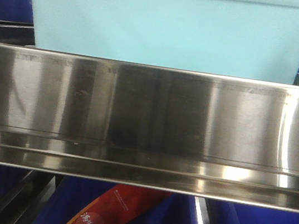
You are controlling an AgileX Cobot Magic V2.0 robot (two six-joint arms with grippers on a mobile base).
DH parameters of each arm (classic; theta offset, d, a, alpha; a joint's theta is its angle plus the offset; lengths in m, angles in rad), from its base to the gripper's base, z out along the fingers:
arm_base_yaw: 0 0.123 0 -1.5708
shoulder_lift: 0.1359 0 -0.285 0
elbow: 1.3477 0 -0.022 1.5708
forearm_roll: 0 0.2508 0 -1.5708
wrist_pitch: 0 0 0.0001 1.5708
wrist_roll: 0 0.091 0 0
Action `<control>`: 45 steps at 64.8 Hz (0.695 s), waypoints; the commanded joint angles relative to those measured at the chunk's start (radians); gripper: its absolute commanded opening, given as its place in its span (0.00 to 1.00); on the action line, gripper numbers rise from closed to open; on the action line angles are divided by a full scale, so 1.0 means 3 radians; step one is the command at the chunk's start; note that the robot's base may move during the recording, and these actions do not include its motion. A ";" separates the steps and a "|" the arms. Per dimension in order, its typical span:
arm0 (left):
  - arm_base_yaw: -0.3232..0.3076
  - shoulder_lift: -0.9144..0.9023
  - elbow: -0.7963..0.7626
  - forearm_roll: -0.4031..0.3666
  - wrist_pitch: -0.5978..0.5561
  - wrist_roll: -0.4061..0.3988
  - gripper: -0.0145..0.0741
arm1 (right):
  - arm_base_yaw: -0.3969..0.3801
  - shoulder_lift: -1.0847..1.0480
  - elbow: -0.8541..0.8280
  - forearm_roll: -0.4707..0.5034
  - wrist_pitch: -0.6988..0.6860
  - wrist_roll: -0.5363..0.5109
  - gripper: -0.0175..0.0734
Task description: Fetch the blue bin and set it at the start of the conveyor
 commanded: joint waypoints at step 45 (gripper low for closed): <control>0.0223 0.3100 -0.3096 0.0431 0.2139 -0.0995 0.67 | 0.0352 0.3014 -0.2898 -0.0188 0.2042 0.0700 0.81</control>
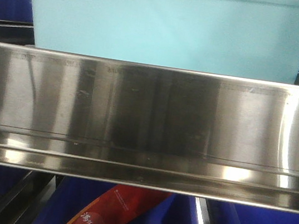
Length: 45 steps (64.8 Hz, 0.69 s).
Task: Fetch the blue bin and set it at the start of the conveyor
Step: 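Lift the light-blue bin up off the shelf with both grippers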
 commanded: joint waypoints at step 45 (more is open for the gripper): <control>0.0235 0.0867 -0.0153 -0.0245 0.0076 -0.0027 0.61 | -0.0005 0.1112 -0.0209 -0.0045 -0.0044 0.0140 0.64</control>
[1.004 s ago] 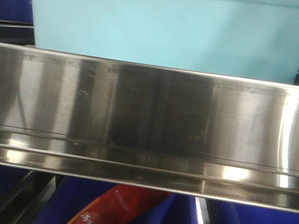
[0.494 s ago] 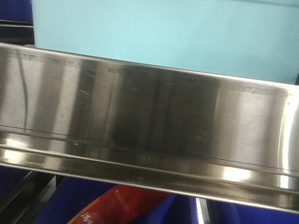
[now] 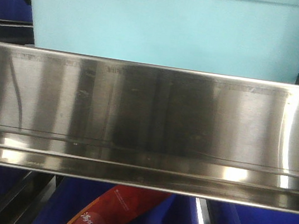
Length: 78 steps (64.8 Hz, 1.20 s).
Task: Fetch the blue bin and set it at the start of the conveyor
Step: 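Lift the light-blue bin up off the shelf with both grippers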
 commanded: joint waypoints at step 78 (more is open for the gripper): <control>0.0004 -0.1238 -0.0054 -0.0031 -0.0329 -0.0014 0.04 | -0.0005 -0.0963 -0.0545 -0.0119 -0.0056 -0.0003 0.02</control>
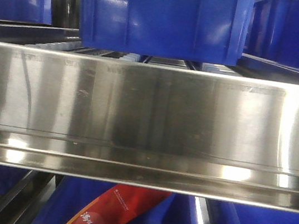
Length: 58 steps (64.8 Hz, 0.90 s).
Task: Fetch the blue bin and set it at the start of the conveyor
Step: 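Lift the light-blue bin up off the shelf with both grippers, then hold the bin with both grippers and turn the base away from the shelf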
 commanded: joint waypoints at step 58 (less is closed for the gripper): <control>0.0004 -0.0182 -0.0034 0.0069 -0.0183 0.0041 0.04 | -0.0018 -0.0095 -0.0121 -0.0157 -0.0045 -0.0063 0.02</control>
